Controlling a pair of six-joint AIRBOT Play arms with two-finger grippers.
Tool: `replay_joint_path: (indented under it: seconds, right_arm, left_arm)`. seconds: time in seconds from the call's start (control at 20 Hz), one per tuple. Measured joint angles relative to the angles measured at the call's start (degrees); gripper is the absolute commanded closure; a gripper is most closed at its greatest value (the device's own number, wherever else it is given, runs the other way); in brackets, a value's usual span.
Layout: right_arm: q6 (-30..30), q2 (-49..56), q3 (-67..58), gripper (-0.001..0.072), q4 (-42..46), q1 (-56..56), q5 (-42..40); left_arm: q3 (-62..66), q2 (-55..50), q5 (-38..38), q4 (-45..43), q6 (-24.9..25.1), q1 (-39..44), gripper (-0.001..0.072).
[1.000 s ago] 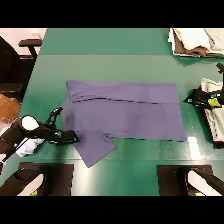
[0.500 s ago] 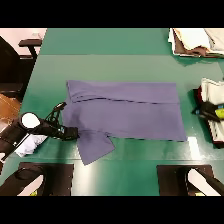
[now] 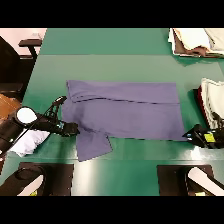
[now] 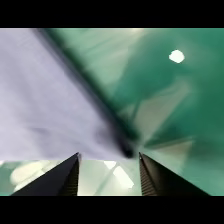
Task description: Fold the shirts.
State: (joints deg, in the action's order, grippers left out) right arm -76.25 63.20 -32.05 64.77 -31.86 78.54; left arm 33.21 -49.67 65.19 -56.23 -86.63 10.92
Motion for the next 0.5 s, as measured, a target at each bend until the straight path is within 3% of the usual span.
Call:
replay_joint_path:
  seconds: [0.15, 0.5]
  right_arm:
    - [0.57, 2.47, -0.96, 0.0694, -0.98, 3.85, -2.12]
    - [0.83, -1.38, -12.02, 0.0696, -1.40, 10.60, -1.51]
  left_arm:
    - [0.13, 0.00, 0.44, -0.11, 0.09, 0.00, 0.0684]
    - [6.97, -0.59, 1.40, -2.01, 0.07, 0.04, 0.0685]
